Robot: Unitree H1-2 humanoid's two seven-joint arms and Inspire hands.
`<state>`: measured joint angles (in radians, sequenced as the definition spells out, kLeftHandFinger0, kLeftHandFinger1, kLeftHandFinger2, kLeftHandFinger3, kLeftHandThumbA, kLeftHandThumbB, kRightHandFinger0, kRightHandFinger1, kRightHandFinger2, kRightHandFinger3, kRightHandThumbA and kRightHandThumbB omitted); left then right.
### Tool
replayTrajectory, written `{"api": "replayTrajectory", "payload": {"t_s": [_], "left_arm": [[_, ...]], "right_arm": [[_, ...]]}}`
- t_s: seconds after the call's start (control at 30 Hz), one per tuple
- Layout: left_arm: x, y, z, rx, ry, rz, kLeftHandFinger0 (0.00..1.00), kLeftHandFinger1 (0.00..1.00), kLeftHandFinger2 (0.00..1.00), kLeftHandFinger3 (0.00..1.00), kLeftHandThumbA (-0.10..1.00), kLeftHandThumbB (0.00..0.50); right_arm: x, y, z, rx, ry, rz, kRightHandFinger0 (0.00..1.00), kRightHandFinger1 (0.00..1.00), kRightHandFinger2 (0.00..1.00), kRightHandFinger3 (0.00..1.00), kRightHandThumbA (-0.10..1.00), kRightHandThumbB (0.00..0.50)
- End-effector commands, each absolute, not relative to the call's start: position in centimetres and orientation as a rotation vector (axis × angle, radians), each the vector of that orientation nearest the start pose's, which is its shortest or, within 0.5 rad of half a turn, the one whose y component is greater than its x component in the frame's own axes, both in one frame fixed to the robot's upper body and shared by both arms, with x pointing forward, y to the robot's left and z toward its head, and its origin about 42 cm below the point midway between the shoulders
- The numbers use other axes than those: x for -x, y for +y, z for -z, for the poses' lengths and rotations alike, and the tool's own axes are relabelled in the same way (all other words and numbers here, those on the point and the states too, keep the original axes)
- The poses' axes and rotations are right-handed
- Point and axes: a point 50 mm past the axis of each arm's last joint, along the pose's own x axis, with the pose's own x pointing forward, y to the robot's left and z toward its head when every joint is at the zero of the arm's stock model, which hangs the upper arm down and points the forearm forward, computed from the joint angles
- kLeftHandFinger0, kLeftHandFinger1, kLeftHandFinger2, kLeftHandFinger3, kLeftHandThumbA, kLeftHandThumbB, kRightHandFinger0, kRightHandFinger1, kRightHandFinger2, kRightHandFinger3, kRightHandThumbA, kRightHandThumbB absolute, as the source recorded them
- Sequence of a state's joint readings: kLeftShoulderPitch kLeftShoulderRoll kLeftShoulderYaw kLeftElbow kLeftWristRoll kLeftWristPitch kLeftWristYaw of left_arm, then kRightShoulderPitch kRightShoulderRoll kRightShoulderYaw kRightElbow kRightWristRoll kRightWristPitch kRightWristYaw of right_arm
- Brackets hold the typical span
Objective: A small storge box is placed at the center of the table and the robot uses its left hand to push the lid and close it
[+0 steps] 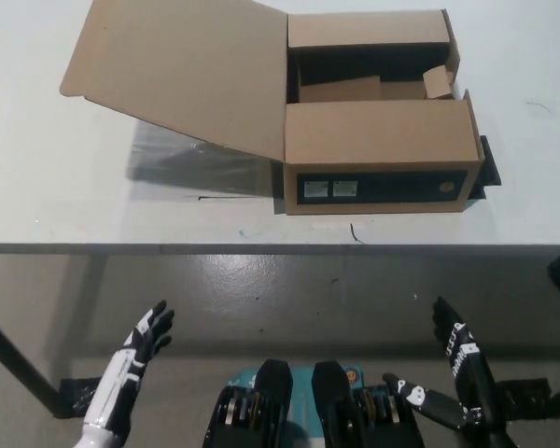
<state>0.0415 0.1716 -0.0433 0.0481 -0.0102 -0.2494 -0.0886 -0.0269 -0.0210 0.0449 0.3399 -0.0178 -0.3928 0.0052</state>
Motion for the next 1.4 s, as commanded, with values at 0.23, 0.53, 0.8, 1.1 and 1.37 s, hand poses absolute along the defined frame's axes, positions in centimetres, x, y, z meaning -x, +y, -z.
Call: {"api": "replayTrajectory", "payload": {"t_s": [0.23, 0.53, 0.8, 1.1, 1.37], "left_arm": [[-29.1, 25.4, -18.5, 0.454, -0.324, 0.272, 1.00, 1.00, 1.00, 1.00, 1.00, 0.346], [-33.5, 25.0, -20.6, 0.843, -0.301, 0.368, 1.00, 1.00, 1.00, 1.00, 1.00, 0.418], [-36.4, 24.7, -19.7, 0.950, -0.237, 0.344, 1.00, 1.00, 1.00, 1.00, 1.00, 0.391], [-38.5, 24.9, -18.9, 1.003, -0.189, 0.317, 1.00, 1.00, 1.00, 1.00, 1.00, 0.384], [-39.7, 25.0, -18.5, 1.035, -0.155, 0.309, 1.00, 1.00, 1.00, 1.00, 1.00, 0.378]], "right_arm": [[-29.4, -20.2, -5.7, 0.029, -0.209, -0.062, 1.00, 1.00, 1.00, 1.00, 1.00, 0.377], [-29.4, -20.0, -5.7, 0.036, -0.211, -0.067, 1.00, 1.00, 1.00, 1.00, 1.00, 0.387], [-28.8, -20.1, -5.5, 0.029, -0.202, -0.071, 1.00, 1.00, 1.00, 1.00, 1.00, 0.390], [-28.6, -20.0, -5.3, 0.049, -0.197, -0.077, 1.00, 1.00, 1.00, 1.00, 1.00, 0.368], [-28.8, -19.9, -5.3, 0.051, -0.195, -0.084, 1.00, 1.00, 1.00, 1.00, 1.00, 0.362]]}}
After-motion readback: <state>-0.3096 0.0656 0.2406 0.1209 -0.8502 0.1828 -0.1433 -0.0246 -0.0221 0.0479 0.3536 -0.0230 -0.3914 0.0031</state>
